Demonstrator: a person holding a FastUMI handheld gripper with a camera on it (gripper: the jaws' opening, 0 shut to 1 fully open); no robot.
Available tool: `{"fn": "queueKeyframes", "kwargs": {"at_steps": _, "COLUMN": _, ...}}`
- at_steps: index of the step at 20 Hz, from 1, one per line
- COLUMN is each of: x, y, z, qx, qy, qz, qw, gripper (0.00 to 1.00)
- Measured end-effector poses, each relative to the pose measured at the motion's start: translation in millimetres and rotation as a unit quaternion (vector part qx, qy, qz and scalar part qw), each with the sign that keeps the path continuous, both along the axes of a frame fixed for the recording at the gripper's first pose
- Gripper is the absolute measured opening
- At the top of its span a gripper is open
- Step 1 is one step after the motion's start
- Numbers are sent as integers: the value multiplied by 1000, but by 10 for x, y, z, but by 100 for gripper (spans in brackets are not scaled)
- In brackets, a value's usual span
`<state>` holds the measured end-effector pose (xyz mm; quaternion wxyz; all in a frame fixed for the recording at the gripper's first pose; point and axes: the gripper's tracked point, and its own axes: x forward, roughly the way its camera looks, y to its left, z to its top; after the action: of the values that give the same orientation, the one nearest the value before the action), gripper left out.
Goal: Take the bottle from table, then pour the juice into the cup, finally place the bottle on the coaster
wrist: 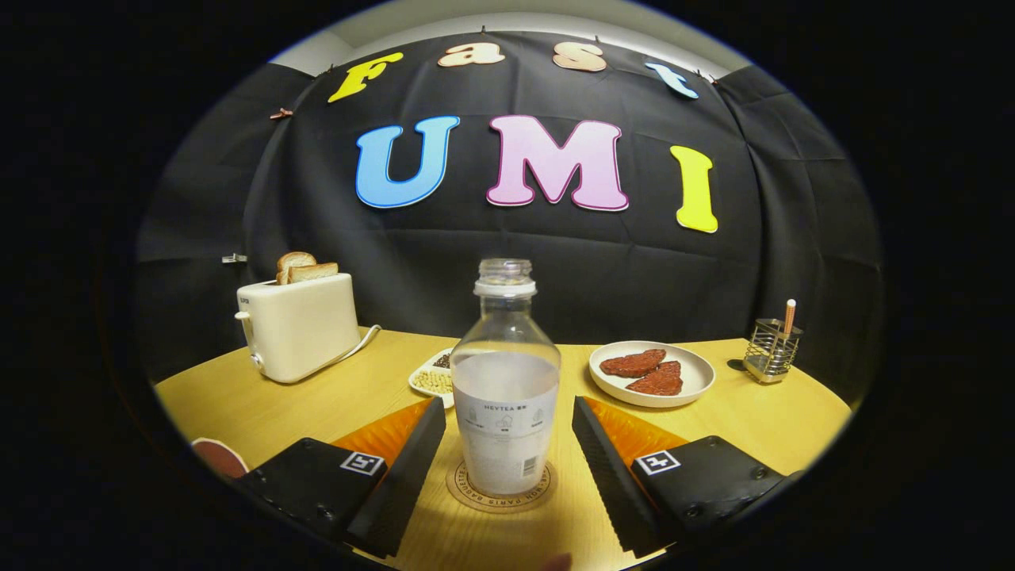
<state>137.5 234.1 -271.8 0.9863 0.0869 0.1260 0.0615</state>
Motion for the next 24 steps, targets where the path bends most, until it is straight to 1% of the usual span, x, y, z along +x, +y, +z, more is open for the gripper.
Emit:
{"fn": "queueKeyframes", "kwargs": {"at_steps": 4, "x": -232, "y": -152, "z": 284, "qx": -16, "qy": -12, "qz": 1, "qw": 1000, "gripper": 99}}
{"fn": "queueKeyframes", "kwargs": {"at_steps": 8, "x": -521, "y": -346, "z": 613, "qx": -18, "qy": -12, "qz": 5, "qw": 1000, "gripper": 98}}
{"fn": "queueKeyframes", "kwargs": {"at_steps": 10, "x": -630, "y": -482, "z": 802, "qx": -31, "qy": -17, "qz": 7, "qw": 999, "gripper": 98}}
{"fn": "queueKeyframes", "kwargs": {"at_steps": 13, "x": -758, "y": -667, "z": 1155, "qx": -38, "qy": -31, "qz": 6, "qw": 999, "gripper": 98}}
{"fn": "queueKeyframes", "kwargs": {"at_steps": 18, "x": -951, "y": -855, "z": 1795, "qx": -46, "qy": -73, "qz": 7, "qw": 996, "gripper": 97}}
{"fn": "queueKeyframes", "kwargs": {"at_steps": 21, "x": -1062, "y": -1102, "z": 2083, "qx": -66, "qy": -91, "qz": -18, "qw": 993, "gripper": 98}}
{"fn": "queueKeyframes", "kwargs": {"at_steps": 24, "x": -1176, "y": -1319, "z": 2221, "qx": -75, "qy": -96, "qz": -43, "qw": 992, "gripper": 97}}
